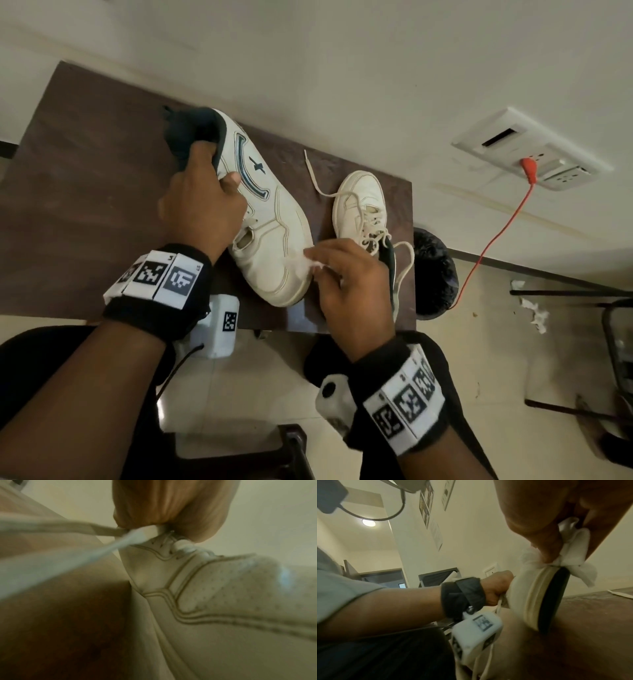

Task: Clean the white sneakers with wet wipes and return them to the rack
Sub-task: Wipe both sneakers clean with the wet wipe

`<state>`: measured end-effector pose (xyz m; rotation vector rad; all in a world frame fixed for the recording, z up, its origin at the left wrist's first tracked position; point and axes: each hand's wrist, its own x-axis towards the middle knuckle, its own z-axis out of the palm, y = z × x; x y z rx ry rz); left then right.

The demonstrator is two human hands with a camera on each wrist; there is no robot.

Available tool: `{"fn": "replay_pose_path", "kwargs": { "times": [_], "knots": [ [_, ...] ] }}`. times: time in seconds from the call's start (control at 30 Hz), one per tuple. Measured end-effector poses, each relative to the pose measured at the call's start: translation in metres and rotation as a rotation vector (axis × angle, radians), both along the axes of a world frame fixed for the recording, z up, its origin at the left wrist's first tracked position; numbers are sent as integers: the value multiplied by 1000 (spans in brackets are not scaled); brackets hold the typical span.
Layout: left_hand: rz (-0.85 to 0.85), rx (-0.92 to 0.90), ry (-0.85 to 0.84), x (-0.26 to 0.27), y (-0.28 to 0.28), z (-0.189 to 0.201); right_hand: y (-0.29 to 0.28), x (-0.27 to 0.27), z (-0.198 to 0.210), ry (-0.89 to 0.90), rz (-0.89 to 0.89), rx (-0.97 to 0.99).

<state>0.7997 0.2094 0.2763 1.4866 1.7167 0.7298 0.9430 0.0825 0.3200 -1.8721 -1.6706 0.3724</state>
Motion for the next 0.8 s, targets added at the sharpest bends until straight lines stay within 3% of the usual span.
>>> {"fn": "replay_pose_path", "kwargs": {
  "times": [0.13, 0.3, 0.5, 0.7, 0.8],
  "knots": [
    [68, -36, 19, 8, 4, 14, -27, -3, 9, -32, -21, 24],
    [116, -98, -83, 11, -6, 27, 1, 15, 38, 24, -113, 37],
    [219, -155, -189, 14, -21, 44, -2, 18, 69, -14, -52, 72],
    [272, -244, -126, 22, -33, 70, -46, 8, 79, -116, -76, 230],
    [266, -294, -113, 25, -48, 78, -35, 17, 88, -54, -117, 203]
  ]
}}
